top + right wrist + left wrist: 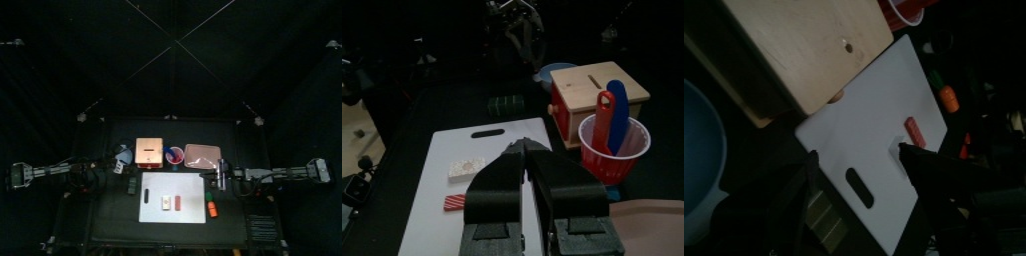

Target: Put sushi roll in bowl

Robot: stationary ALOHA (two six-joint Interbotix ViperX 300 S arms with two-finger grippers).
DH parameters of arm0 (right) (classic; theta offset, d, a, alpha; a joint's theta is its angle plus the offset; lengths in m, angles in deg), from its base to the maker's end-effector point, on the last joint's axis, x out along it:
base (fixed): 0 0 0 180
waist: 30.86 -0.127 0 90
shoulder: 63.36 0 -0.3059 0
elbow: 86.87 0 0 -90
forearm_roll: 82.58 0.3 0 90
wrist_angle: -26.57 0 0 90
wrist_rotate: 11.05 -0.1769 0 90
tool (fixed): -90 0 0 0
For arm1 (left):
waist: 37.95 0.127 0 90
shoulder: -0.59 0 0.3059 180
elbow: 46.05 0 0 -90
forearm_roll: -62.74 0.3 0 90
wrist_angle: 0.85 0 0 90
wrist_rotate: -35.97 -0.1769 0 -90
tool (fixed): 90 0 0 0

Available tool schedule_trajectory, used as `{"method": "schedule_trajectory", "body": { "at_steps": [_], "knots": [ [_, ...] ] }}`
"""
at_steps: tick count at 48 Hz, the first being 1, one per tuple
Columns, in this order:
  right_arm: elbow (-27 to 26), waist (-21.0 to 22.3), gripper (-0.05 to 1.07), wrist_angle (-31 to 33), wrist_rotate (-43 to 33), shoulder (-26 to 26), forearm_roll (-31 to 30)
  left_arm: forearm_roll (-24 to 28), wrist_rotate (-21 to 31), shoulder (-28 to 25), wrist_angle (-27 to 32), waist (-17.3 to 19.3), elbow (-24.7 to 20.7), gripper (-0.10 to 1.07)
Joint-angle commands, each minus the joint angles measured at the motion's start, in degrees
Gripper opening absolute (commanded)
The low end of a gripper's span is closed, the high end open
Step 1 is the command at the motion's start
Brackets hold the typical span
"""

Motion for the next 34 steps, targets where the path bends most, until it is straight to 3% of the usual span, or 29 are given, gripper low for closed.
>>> {"method": "schedule_trajectory", "body": {
  "at_steps": [1,10,20,24,34],
  "knots": [
    [-0.79,0.09,0.04,-0.53,-0.09,0.09,0.26,1.93,0.53,-0.18,2.99,0.62,-2.72,0.96],
    [-0.88,0.18,0.04,-0.44,-0.09,0.09,1.14,7.47,7.47,-0.18,9.4,0.7,-2.64,0.96],
    [-1.05,0.18,0.04,-0.44,-0.09,0.18,1.32,17.84,22.5,-0.18,13.01,0.18,-2.9,0.96],
    [-0.97,0.18,0.04,-0.44,-0.09,0.18,1.76,21.8,30.59,-0.18,13.36,-2.2,-2.99,0.96],
    [-1.05,0.44,0.04,-0.44,0.0,0.09,2.2,33.66,52.03,-1.85,11.95,-13.8,-3.78,0.96]
  ]
}}
